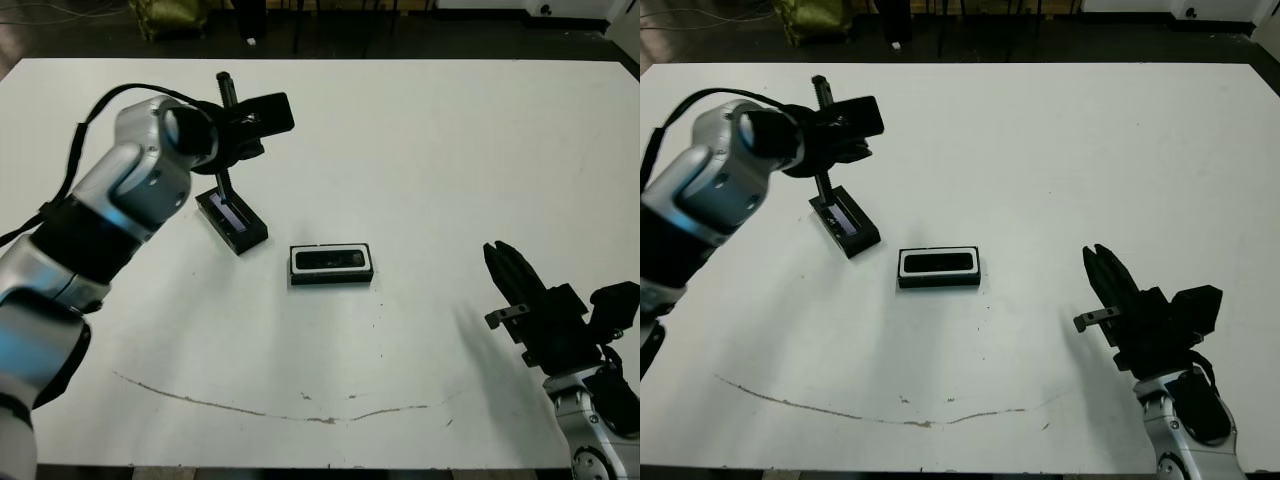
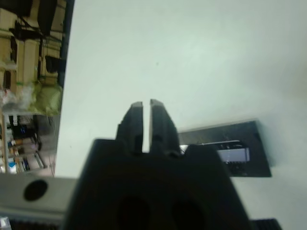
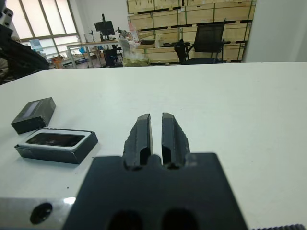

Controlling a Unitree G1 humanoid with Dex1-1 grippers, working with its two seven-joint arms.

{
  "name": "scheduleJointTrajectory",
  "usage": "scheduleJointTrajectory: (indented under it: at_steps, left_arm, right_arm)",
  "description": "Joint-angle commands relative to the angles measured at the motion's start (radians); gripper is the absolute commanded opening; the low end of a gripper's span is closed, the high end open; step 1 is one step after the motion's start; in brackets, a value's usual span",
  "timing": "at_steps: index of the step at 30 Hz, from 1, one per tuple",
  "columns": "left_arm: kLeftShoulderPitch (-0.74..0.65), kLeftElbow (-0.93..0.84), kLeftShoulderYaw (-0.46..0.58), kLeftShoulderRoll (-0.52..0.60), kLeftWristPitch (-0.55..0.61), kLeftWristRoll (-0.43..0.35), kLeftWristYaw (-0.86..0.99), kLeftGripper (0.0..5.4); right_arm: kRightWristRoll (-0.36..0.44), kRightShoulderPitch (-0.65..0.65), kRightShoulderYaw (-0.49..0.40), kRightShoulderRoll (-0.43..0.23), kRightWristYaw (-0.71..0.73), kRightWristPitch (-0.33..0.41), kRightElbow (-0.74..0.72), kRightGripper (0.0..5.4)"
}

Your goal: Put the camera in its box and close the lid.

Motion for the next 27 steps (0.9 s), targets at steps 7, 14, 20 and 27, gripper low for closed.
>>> scheduleJointTrajectory:
  at_steps: [7, 14, 20, 27]
  left_arm:
    - [0.051, 0.089, -0.016, -0.053, -0.064, 0.075, 0.036, 0.0]
    - [0.092, 0.108, -0.008, -0.087, -0.068, 0.097, 0.033, 0.0]
    - [0.079, 0.092, 0.006, -0.114, -0.008, 0.079, -0.049, 0.0]
    - [0.091, 0.07, -0.031, -0.108, -0.003, 0.125, -0.077, 0.0]
  right_arm:
    - [-0.004, 0.025, 0.006, -0.004, -0.004, 0.01, -0.008, 0.02]
    - [-0.013, 0.027, 0.011, -0.006, -0.003, 0.001, -0.007, 0.02]
    - [-0.012, 0.027, 0.016, 0.001, -0.01, 0.012, -0.014, 0.02]
    - [-0.016, 0.043, 0.022, 0.01, -0.013, -0.009, -0.022, 0.02]
